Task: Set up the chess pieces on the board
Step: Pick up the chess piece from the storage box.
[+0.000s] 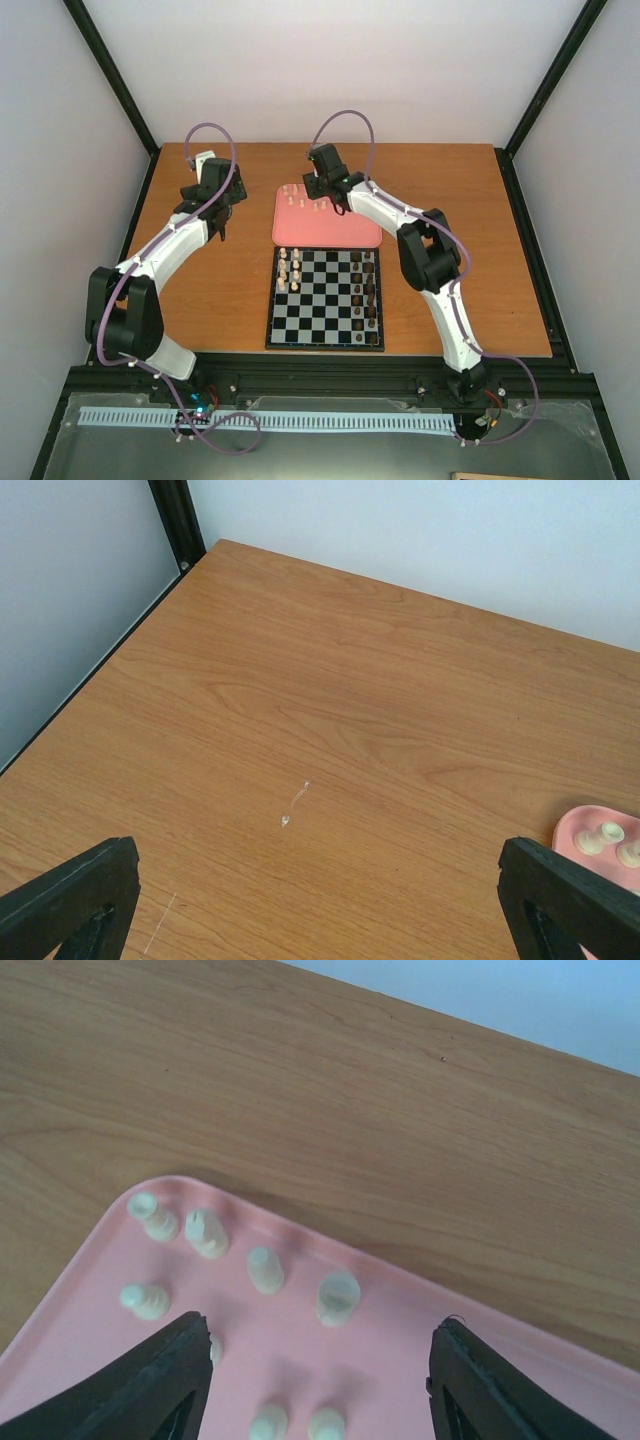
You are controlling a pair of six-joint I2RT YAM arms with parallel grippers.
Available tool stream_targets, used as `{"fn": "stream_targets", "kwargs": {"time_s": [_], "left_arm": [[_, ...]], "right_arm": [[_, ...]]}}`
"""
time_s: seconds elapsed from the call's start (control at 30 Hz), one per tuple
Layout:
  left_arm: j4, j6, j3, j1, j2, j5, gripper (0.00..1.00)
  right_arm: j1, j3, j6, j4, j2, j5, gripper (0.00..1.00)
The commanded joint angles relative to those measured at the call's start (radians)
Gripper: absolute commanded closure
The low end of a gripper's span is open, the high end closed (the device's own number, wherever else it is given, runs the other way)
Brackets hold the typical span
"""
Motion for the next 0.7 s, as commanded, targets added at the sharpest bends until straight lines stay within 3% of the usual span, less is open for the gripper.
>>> {"fn": "stream_targets", "kwargs": {"time_s": [0.0, 0.17, 0.67], "left_arm": [[0.004, 0.020, 0.037, -0.007, -0.009, -0.015, 0.00], [0.001, 0.022, 0.049, -0.010, 0.013, -0.023, 0.00], [0.001, 0.025, 0.053, -0.013, 0.022, -0.036, 0.00]], "right_arm": [[-0.026, 0.135, -0.024, -0.064, 0.089, -0.030, 0.40], [-0.044, 0.219, -0.024, -0.085, 0.162, -0.031, 0.41], [-0.068, 0.259, -0.025, -0.095, 0.242, -0.128, 0.45]]}}
